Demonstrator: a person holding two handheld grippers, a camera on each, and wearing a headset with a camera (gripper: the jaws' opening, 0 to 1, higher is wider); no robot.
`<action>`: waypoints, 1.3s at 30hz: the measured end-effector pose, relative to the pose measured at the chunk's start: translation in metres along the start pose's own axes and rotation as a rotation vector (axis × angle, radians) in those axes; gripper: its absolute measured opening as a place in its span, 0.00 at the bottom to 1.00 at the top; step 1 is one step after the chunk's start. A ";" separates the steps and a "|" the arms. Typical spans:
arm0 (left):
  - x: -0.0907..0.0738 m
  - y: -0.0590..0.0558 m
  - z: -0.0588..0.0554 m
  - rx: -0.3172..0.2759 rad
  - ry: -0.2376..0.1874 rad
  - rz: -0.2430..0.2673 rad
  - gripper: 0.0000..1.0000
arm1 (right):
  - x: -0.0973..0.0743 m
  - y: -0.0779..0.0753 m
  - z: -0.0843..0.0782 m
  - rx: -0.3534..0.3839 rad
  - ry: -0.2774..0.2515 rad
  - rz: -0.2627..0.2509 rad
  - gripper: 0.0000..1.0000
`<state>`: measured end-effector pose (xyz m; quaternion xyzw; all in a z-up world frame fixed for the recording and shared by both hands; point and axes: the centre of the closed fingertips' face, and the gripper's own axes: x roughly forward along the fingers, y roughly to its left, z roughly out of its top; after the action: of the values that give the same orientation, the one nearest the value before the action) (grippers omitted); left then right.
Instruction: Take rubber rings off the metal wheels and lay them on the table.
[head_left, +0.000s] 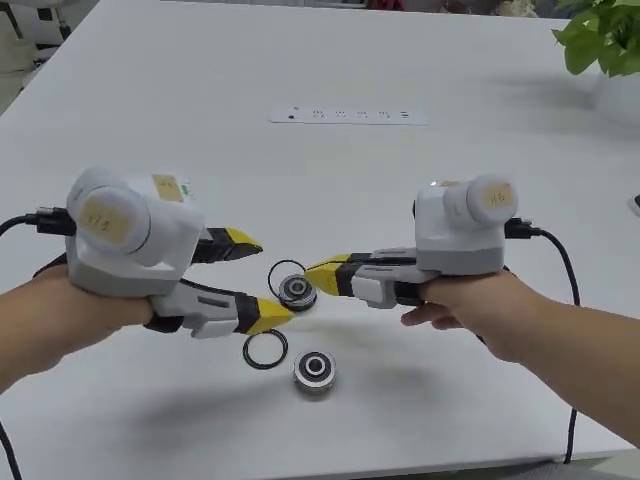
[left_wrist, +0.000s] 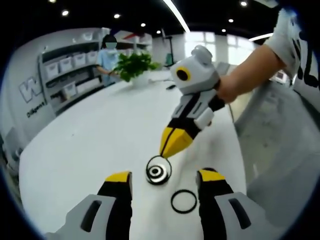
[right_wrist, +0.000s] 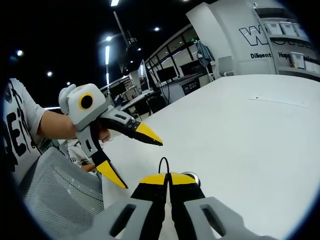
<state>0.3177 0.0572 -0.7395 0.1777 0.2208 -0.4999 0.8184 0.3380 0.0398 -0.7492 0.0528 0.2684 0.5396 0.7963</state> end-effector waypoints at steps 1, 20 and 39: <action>-0.001 0.000 -0.001 0.003 0.002 0.002 0.54 | 0.000 0.000 0.000 -0.001 0.001 0.002 0.00; -0.021 -0.001 -0.022 -0.034 0.012 0.026 0.62 | 0.010 0.019 -0.015 0.011 0.057 0.070 0.00; -0.026 -0.009 -0.034 -0.043 0.032 0.026 0.63 | 0.021 0.035 -0.037 0.028 0.134 0.130 0.00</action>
<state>0.2929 0.0902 -0.7547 0.1709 0.2424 -0.4815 0.8248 0.2963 0.0652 -0.7754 0.0451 0.3246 0.5886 0.7390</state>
